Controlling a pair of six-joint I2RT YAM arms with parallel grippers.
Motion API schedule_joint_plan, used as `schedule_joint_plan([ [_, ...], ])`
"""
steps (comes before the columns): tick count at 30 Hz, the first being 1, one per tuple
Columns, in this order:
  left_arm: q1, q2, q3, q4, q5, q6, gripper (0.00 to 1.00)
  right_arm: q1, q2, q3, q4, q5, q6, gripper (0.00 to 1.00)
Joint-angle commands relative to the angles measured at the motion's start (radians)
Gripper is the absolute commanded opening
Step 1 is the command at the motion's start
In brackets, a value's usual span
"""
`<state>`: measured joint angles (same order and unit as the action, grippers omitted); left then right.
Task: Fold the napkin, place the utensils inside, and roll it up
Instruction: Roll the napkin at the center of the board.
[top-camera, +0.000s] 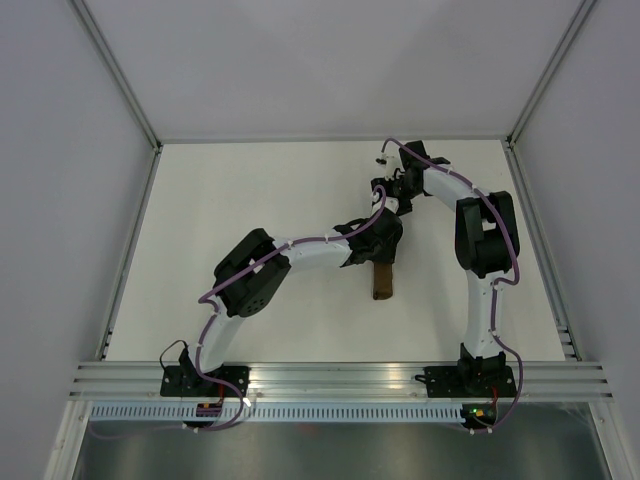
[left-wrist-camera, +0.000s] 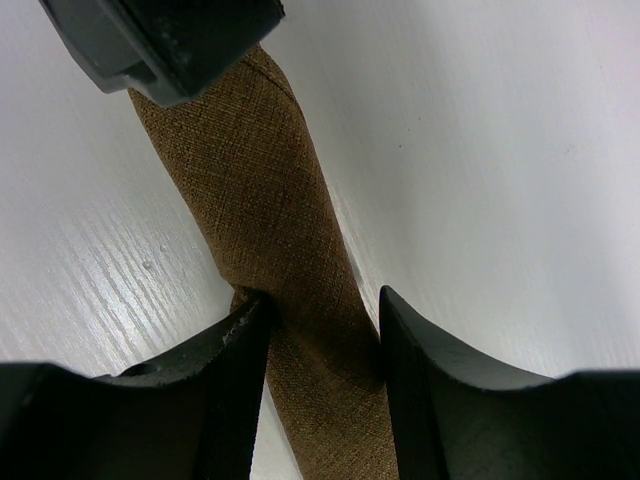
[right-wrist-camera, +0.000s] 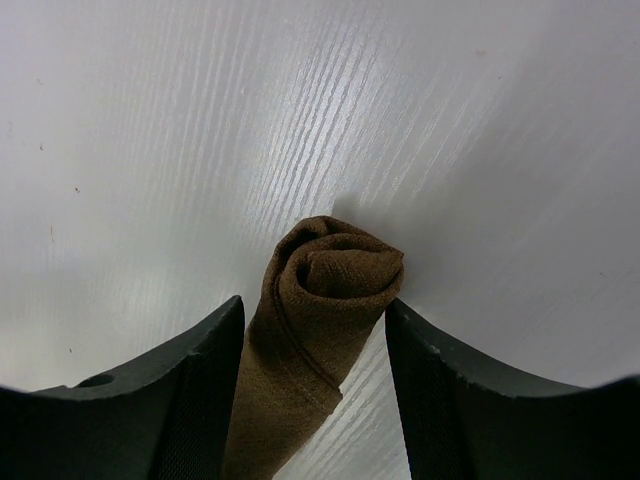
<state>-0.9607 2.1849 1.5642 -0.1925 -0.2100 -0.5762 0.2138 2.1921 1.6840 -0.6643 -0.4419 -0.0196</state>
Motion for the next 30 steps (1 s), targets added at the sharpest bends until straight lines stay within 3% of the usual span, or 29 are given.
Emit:
schedule_joint_plan([
  [1,0.002,-0.054,-0.003,-0.082,-0.014,0.029,0.53,0.002,-0.032,0.040,0.008,0.026,-0.002,0.64],
  [30,0.020,-0.132,-0.062,-0.082,-0.097,0.084,0.53,0.002,-0.040,0.045,0.008,0.023,-0.005,0.64],
])
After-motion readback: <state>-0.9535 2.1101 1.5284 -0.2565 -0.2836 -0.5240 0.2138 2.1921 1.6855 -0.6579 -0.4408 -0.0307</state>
